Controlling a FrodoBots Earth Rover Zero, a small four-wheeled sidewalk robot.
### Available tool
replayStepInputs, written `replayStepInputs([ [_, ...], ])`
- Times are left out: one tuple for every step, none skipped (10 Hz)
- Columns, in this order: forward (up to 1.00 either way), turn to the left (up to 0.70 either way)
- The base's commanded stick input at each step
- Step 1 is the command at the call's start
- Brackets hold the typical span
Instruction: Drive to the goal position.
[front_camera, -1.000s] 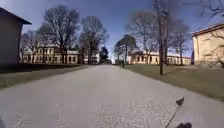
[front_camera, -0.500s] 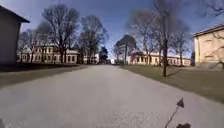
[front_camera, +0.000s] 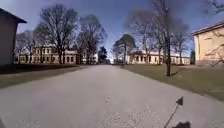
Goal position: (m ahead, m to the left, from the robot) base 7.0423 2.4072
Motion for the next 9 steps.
replayStepInputs([
  [0.85, 0.0],
  [0.85, 0.0],
  [0.85, 0.0],
  [0.85, 0.0],
  [0.85, 0.0],
  [0.85, 0.0],
  [0.85, 0.0],
  [0.85, 0.0],
  [0.85, 0.0],
])
